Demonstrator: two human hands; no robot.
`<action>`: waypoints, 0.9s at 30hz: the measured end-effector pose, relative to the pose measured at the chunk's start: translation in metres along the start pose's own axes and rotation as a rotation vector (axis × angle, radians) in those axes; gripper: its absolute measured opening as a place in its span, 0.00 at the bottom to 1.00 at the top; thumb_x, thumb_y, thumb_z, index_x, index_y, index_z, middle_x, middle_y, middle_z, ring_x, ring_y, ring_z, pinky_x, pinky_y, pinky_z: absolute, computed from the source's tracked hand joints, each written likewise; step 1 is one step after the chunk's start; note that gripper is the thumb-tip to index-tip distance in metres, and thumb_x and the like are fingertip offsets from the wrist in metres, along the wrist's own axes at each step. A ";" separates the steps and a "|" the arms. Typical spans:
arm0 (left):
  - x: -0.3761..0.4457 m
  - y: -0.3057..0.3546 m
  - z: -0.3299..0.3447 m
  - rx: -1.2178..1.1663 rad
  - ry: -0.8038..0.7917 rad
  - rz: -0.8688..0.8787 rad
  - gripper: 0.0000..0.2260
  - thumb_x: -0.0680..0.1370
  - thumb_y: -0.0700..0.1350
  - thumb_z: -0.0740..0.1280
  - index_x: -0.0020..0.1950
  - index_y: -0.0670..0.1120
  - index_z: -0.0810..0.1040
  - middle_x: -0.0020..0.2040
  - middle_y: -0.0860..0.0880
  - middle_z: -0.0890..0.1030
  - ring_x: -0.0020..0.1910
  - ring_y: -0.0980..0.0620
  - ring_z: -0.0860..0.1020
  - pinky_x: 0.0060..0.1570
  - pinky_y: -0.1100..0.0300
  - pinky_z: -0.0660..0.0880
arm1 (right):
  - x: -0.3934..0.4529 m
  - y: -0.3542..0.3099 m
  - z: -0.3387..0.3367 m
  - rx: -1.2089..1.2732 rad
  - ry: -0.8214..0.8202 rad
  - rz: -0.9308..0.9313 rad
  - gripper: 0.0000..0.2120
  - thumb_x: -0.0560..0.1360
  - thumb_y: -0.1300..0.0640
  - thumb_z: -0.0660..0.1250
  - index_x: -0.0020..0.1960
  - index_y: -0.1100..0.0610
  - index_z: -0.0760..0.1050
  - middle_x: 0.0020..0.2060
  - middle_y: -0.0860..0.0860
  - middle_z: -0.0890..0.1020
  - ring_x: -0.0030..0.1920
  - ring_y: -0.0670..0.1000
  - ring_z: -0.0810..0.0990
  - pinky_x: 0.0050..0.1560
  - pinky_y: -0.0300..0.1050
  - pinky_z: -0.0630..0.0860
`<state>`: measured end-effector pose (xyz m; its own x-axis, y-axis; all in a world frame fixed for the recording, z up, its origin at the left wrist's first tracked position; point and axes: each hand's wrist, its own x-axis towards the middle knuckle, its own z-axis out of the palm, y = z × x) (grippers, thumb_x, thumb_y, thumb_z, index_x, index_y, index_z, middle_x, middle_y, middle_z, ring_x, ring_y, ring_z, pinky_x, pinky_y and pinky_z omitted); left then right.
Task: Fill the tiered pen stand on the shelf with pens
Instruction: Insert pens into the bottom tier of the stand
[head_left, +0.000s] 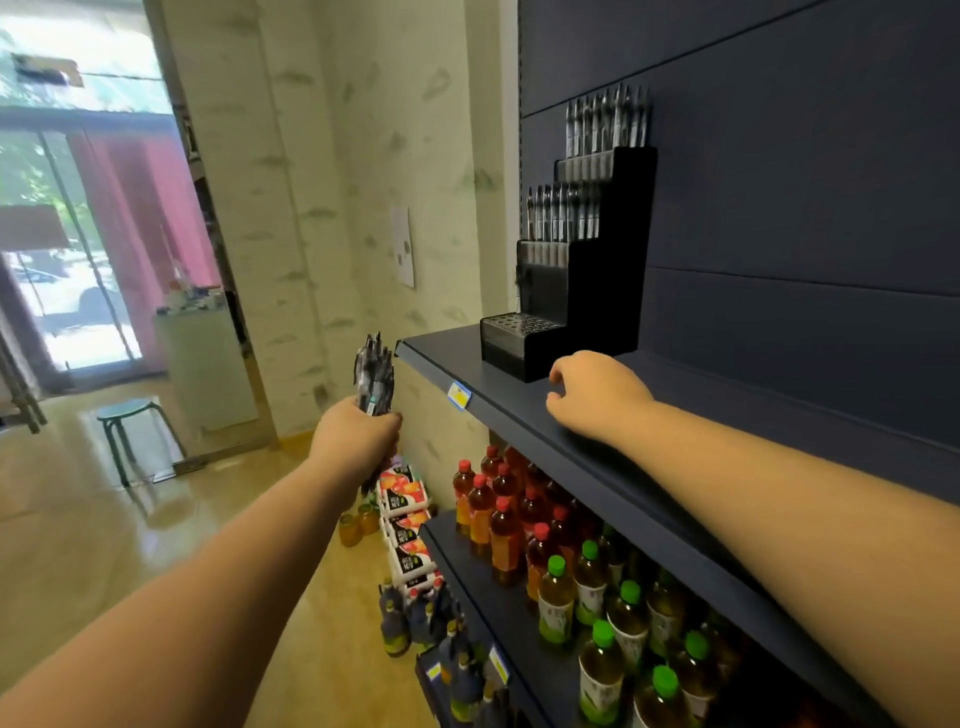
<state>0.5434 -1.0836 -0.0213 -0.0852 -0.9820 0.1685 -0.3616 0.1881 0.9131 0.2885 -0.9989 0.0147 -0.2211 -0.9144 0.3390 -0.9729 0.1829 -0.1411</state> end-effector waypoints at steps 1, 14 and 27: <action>0.018 0.000 -0.001 -0.014 -0.012 0.016 0.04 0.78 0.41 0.67 0.47 0.40 0.76 0.35 0.41 0.79 0.30 0.46 0.76 0.34 0.54 0.76 | 0.012 -0.005 0.004 -0.007 0.013 0.013 0.13 0.79 0.53 0.64 0.59 0.57 0.80 0.53 0.53 0.82 0.52 0.55 0.81 0.52 0.54 0.82; 0.214 0.008 0.033 -0.152 -0.291 0.156 0.07 0.74 0.41 0.65 0.38 0.45 0.68 0.29 0.44 0.71 0.26 0.48 0.68 0.29 0.56 0.68 | 0.133 -0.075 0.043 0.094 0.238 0.113 0.08 0.78 0.51 0.67 0.54 0.52 0.81 0.45 0.46 0.80 0.47 0.49 0.80 0.50 0.50 0.80; 0.324 0.045 0.125 -0.238 -0.430 0.397 0.08 0.76 0.46 0.67 0.40 0.46 0.71 0.27 0.47 0.73 0.24 0.49 0.71 0.29 0.52 0.71 | 0.250 -0.073 0.036 0.071 0.407 0.162 0.15 0.79 0.40 0.65 0.51 0.51 0.82 0.37 0.44 0.81 0.40 0.45 0.78 0.45 0.47 0.79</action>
<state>0.3837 -1.3913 0.0282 -0.5541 -0.7342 0.3922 -0.0138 0.4792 0.8776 0.3064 -1.2535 0.0758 -0.3922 -0.6568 0.6440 -0.9198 0.2734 -0.2813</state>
